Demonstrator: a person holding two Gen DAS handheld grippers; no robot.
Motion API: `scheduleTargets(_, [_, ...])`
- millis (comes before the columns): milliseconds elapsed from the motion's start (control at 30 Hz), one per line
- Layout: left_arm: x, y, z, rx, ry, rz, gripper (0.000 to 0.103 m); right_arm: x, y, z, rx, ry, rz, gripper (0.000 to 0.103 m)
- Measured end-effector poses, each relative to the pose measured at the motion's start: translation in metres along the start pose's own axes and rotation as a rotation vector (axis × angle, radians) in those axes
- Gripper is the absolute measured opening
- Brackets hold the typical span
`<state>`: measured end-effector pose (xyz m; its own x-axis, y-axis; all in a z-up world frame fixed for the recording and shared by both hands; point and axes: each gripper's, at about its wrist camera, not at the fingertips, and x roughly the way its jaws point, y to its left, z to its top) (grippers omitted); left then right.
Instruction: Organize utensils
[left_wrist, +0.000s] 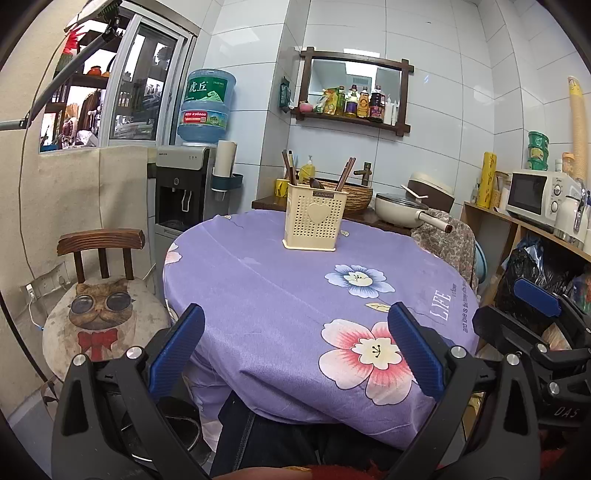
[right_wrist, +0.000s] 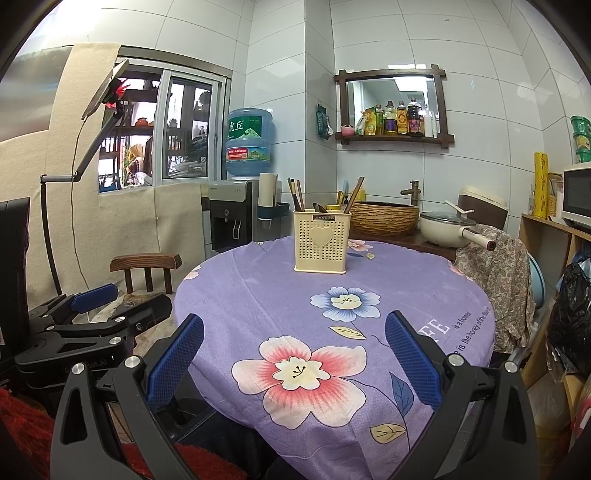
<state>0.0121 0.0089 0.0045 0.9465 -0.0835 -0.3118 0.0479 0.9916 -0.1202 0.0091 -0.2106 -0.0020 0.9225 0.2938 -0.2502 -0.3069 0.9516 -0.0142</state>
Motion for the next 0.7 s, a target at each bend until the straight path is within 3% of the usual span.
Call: scheduleTargets(700, [0.0007, 0.0018, -0.0015, -0.001, 0.005, -0.001, 0.097, 0.0005, -0.0021, -0.0002, 0.008, 0.011, -0.003, 0.097])
